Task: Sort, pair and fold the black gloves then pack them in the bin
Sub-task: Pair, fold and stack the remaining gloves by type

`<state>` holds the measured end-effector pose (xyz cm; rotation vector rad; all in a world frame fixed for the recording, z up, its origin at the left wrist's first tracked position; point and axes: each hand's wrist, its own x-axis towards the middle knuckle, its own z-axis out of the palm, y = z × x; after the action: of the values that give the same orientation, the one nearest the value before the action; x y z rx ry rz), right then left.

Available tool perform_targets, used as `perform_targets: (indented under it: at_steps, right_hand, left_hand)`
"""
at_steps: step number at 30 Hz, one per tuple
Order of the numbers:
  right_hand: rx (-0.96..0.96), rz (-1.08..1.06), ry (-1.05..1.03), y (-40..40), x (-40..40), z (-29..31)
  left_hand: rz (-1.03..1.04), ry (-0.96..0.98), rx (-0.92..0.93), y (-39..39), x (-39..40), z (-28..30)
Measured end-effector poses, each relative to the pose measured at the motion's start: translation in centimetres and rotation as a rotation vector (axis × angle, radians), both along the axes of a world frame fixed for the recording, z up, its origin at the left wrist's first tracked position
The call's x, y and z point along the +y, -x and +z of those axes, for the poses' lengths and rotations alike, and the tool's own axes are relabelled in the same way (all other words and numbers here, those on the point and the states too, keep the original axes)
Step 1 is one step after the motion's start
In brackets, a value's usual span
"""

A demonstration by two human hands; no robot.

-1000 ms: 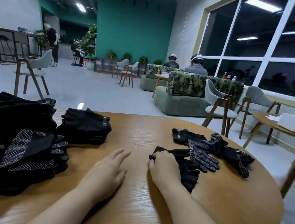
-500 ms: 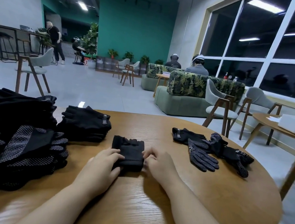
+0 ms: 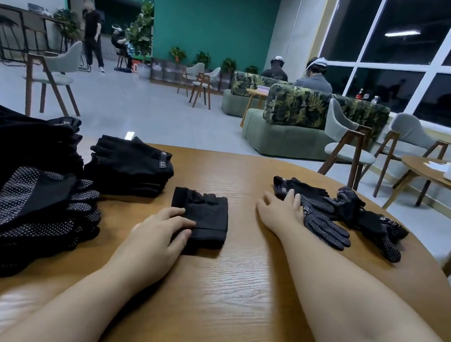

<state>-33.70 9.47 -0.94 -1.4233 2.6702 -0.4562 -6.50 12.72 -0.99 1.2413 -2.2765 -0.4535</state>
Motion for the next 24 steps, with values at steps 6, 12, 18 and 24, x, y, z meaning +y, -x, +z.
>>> perform_targets:
  at_steps: [6, 12, 18, 24]
  right_hand:
    - [0.030, -0.026, 0.053, 0.6, -0.1, 0.3]
    - [0.099, -0.043, 0.180, 0.1, 1.5, 0.7]
    - [0.147, 0.158, 0.213, -1.6, 3.9, 0.1]
    - [-0.030, 0.255, 0.226, -3.5, 6.3, 0.4]
  left_hand:
    - [-0.007, -0.009, 0.042, 0.0, -0.3, -0.4]
    - [-0.019, -0.021, 0.062, -0.2, -0.2, -0.3]
    - [-0.104, -0.014, -0.048, -1.4, 0.1, 0.0]
    - [-0.100, -0.006, -0.019, -3.4, 1.1, 0.1]
